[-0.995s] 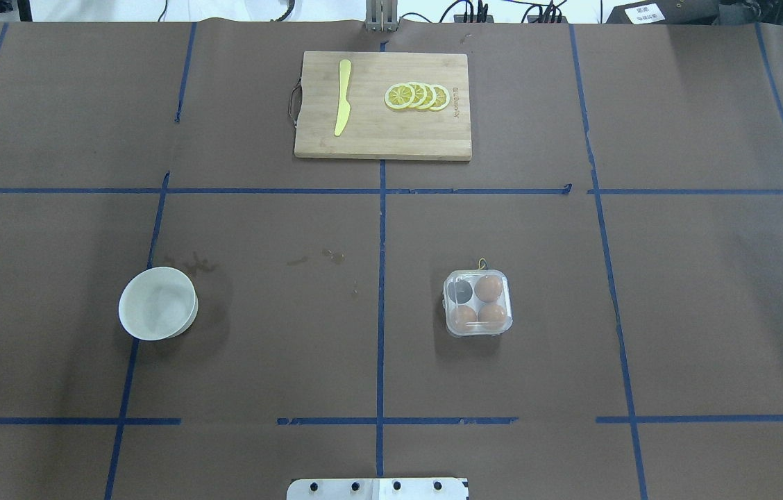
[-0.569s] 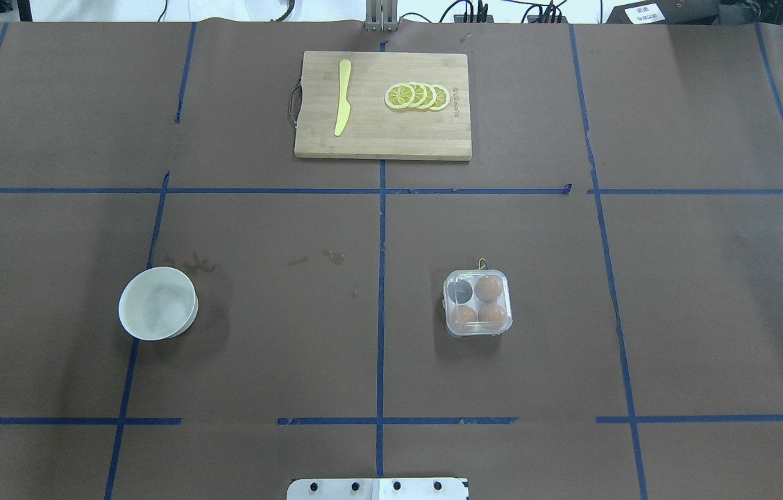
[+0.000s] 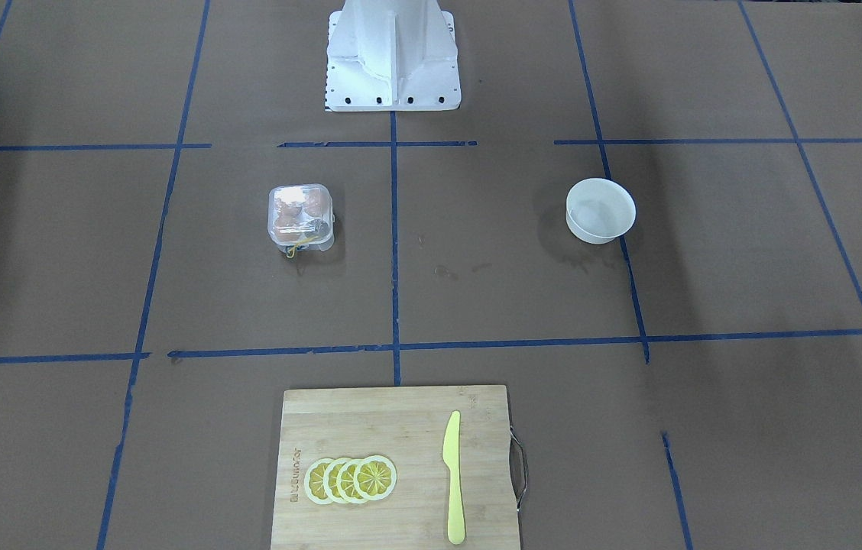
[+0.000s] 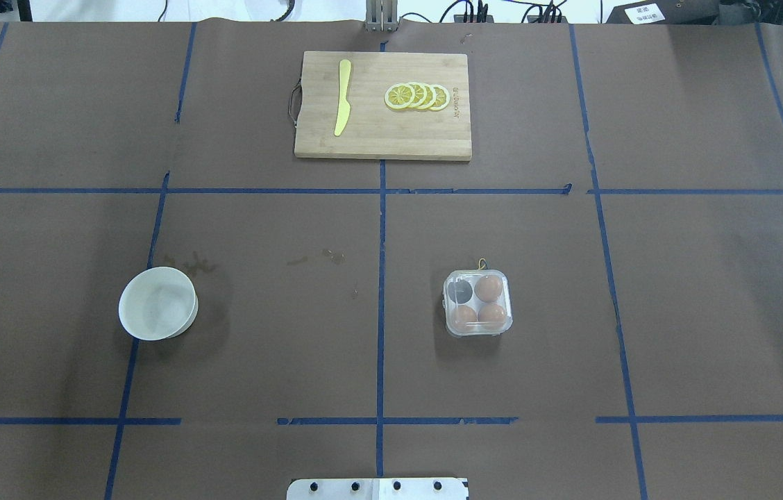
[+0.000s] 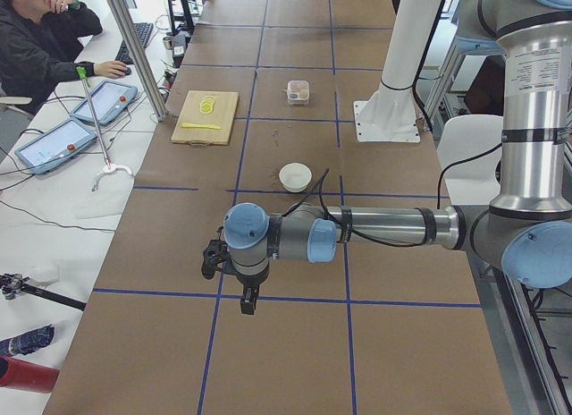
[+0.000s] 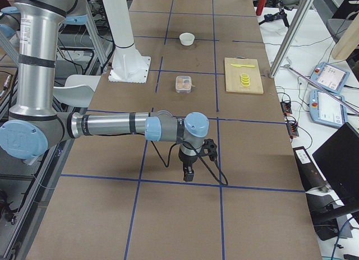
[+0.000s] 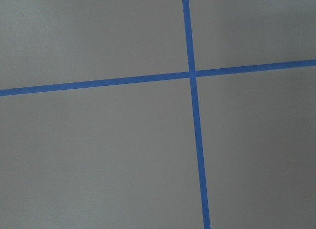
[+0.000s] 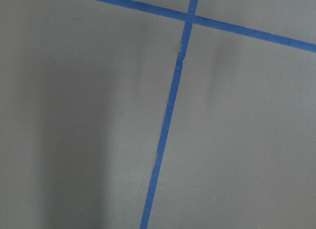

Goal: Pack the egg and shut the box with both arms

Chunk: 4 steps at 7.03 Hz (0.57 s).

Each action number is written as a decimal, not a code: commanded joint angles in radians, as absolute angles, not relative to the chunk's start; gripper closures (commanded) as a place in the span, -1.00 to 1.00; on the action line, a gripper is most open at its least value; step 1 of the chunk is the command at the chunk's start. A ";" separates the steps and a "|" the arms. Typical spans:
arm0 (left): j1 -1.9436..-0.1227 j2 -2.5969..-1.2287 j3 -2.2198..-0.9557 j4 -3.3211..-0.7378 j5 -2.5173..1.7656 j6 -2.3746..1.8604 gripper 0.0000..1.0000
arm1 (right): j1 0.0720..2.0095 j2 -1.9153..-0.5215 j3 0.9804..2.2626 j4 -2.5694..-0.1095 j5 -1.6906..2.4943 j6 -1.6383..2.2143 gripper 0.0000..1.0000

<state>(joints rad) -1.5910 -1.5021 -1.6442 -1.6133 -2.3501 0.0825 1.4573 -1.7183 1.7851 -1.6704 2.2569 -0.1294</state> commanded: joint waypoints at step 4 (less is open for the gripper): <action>-1.591 -1.502 -1.641 -1.612 -2.349 0.083 -1.00 | 1.457 -1.720 1.781 -1.671 2.255 -0.132 -1.00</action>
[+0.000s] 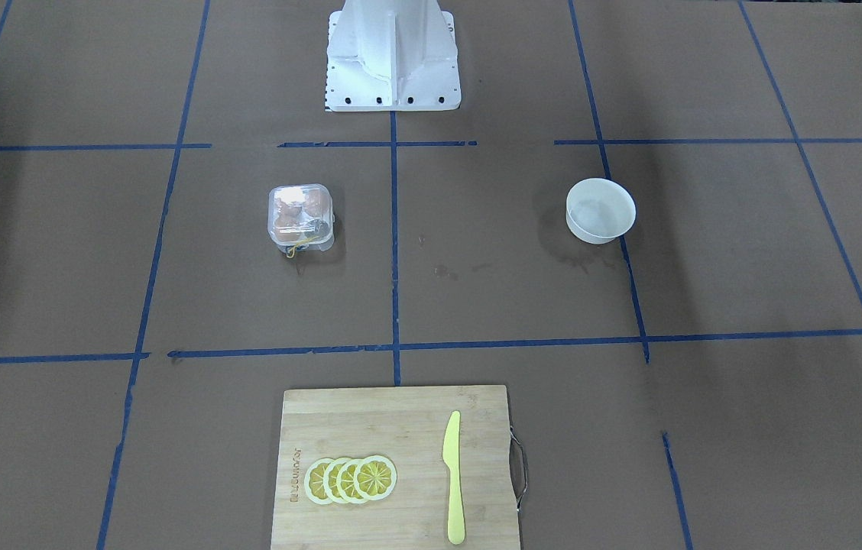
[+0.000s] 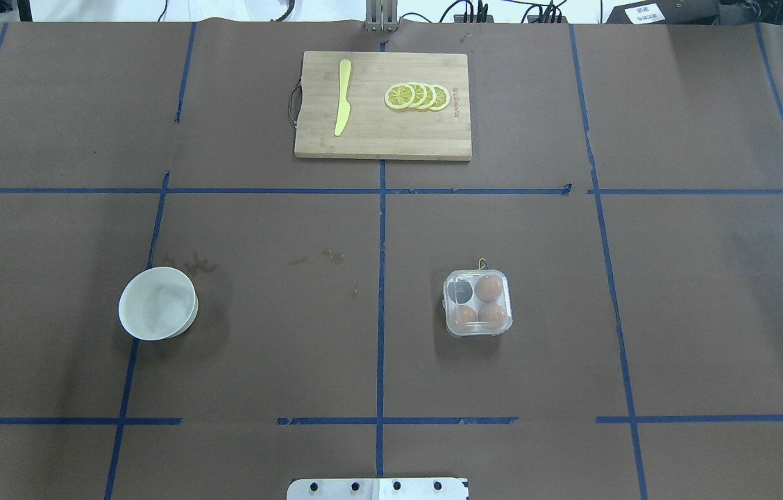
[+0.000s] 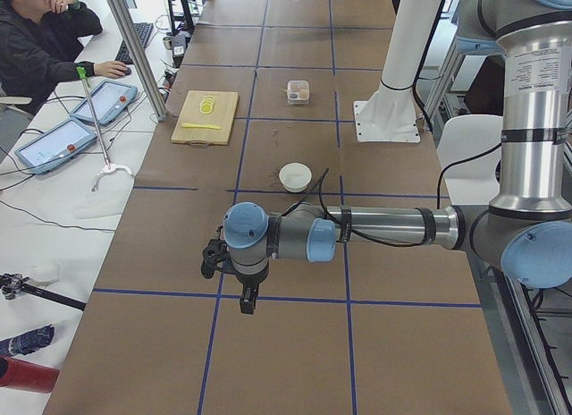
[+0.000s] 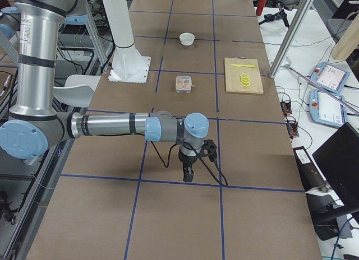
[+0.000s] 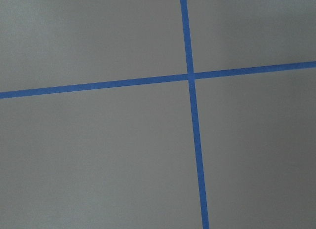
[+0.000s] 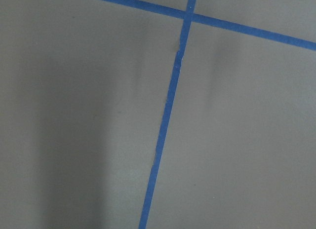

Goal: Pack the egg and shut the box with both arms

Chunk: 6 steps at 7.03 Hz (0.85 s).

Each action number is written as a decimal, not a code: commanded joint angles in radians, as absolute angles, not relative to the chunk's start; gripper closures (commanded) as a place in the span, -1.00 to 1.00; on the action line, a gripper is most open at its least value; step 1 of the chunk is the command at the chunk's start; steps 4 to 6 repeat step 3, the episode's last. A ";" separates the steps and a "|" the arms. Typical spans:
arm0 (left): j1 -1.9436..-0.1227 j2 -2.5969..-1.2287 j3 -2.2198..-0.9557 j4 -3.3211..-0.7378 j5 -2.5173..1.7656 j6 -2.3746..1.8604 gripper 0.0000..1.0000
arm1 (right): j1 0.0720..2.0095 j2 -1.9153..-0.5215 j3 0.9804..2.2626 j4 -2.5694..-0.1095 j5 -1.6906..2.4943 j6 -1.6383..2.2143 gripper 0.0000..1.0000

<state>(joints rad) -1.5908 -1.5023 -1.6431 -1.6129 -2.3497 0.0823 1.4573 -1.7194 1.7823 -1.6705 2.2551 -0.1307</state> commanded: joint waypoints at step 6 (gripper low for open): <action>-1.591 -1.502 -1.634 -1.612 -2.349 0.083 -1.00 | 1.457 -1.720 1.781 -1.671 2.255 -0.132 -1.00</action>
